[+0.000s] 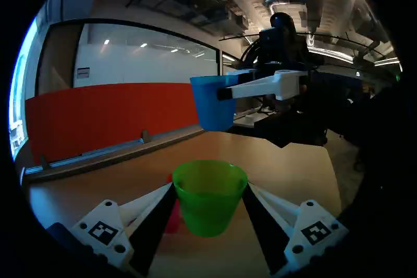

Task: Pour water

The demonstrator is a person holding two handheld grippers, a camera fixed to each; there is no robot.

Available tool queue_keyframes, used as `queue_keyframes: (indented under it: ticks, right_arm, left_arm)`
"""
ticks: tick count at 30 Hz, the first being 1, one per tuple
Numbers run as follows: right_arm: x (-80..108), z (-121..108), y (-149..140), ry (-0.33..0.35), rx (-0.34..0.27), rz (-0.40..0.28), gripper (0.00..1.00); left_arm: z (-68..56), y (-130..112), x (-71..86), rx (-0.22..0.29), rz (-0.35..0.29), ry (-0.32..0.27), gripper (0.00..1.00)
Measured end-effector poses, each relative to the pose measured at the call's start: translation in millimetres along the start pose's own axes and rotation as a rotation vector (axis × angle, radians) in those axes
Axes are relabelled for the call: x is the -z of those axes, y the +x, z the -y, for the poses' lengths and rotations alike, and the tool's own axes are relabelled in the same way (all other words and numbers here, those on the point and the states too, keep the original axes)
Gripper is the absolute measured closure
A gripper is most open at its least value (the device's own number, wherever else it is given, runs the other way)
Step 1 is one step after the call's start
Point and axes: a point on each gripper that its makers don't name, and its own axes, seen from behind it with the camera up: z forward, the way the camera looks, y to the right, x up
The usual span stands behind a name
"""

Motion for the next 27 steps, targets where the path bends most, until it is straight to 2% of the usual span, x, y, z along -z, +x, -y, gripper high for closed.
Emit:
queue_keyframes:
  ticks: [15, 27]
  right_arm:
    - [17.7, -14, -50, -0.051, -0.049, 0.091, 0.10]
    - [27.4, -21, -94, -0.065, -0.092, 0.155, 0.10]
  left_arm:
    - [3.8, -32, -2.0, -0.021, 0.118, 0.001, 0.14]
    - [3.7, -65, -12.8, -0.019, 0.215, -0.006, 0.14]
